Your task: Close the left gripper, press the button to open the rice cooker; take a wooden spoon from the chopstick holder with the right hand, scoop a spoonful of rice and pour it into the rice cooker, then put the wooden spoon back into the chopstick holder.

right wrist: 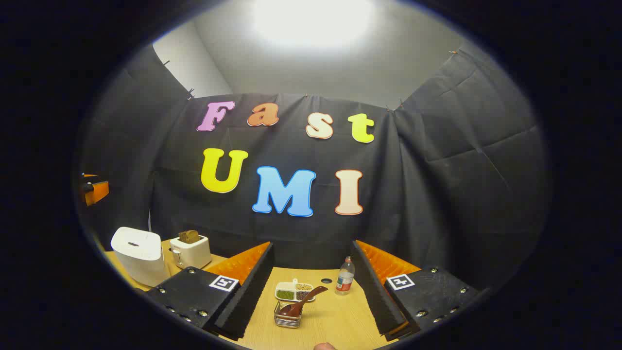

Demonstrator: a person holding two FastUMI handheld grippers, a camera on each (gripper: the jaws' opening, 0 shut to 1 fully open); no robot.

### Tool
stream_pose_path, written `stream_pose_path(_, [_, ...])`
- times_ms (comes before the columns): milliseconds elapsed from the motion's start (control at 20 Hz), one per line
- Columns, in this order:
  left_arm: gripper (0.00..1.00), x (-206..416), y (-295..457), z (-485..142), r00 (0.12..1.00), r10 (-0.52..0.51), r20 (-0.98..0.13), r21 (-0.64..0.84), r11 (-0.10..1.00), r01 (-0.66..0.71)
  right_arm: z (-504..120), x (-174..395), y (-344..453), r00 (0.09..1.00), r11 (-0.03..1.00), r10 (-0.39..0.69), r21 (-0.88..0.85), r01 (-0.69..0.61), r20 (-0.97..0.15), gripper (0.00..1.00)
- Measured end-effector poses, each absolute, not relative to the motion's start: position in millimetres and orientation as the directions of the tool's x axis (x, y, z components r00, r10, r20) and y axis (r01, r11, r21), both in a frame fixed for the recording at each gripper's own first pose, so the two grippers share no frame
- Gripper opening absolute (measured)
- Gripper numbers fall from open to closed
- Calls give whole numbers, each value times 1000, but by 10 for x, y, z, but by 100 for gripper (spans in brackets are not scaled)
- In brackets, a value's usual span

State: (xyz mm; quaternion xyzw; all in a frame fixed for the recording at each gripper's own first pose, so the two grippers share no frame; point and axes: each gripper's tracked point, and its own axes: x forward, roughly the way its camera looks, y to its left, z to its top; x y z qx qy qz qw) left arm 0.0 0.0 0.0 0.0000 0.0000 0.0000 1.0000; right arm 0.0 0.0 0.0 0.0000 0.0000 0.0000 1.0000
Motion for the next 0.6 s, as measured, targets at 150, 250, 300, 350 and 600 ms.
stream_pose_path(150, [95, 43, -68, -14, 1000, -5, -3, -10, 1000, 5, 63, 48, 45, 1000, 1000, -7, 12, 7, 20, 95])
stream_pose_path(250, [94, 50, -81, -96, 1000, -1, -23, -35, 999, 0, 123, 92, 71, 999, 1000, -7, 5, 6, 34, 95])
stream_pose_path(300, [95, 61, -61, -134, 999, 5, -32, -46, 999, -7, 131, 117, 90, 999, 1000, -3, 3, 3, 34, 95])
stream_pose_path(350, [97, 54, -38, -133, 999, 13, -35, -54, 998, -15, 138, 141, 122, 999, 1000, 3, 6, -4, 34, 95])
stream_pose_path(600, [99, 79, 84, -112, 998, 54, -26, -39, 998, -55, 111, 271, 275, 999, 999, 46, 4, -46, 28, 95])
